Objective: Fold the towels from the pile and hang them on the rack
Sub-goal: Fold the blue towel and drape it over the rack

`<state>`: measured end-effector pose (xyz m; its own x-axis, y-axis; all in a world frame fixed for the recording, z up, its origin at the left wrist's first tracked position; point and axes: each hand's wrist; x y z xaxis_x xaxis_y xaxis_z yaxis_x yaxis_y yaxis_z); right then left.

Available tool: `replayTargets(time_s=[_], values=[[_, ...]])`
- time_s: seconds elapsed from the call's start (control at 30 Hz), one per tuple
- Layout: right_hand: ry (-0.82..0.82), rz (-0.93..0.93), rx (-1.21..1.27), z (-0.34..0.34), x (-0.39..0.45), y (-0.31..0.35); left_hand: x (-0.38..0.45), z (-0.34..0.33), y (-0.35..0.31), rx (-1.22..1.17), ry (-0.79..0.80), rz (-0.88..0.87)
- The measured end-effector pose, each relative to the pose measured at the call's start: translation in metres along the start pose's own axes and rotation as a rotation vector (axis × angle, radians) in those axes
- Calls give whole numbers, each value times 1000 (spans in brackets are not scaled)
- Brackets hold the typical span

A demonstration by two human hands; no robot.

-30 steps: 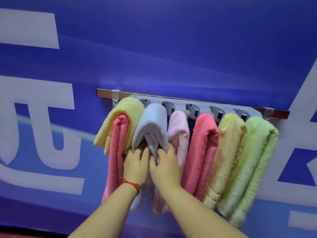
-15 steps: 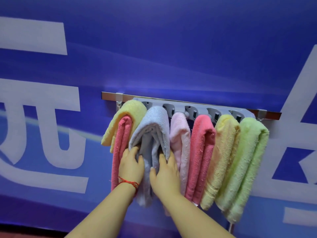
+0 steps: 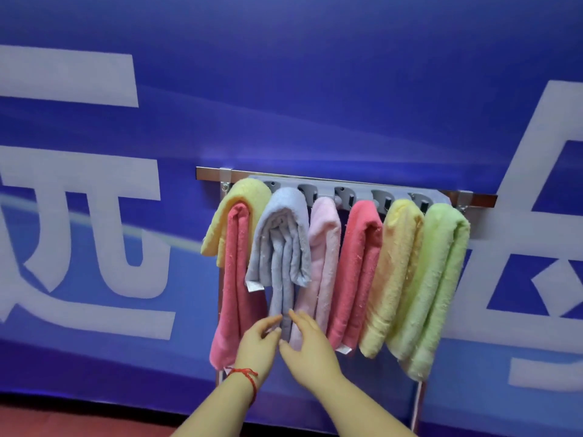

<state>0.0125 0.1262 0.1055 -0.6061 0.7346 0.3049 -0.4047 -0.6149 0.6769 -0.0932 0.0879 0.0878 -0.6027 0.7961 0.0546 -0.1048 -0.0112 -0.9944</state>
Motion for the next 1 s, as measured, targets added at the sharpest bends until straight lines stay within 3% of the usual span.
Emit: replayTargets(time_s=[0.3, 0.53, 0.63, 0.8, 1.0], values=[[121, -343, 97, -43, -112, -97, -73, -37, 128, 197, 136, 317], [188, -573, 104, -73, -202, -194, -123, -79, 237, 216, 199, 597], [249, -755, 92, -84, -229, -234, -140, -92, 276, 209, 201, 742], [344, -877, 68, -106, -234, -287, -149, -108, 333, 507, 330, 800], [385, -978, 123, -159, -237, -344, -135, -129, 379, 642, 407, 839]])
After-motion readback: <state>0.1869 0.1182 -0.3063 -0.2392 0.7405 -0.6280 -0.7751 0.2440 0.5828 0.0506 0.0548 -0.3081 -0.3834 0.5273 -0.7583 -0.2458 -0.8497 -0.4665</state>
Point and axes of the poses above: each hand's wrist, its own x-axis towards the middle knuckle, its own z-axis out of the back of the hand, y = z × x, and after that the axes turned 6 degrees about z, right-handed
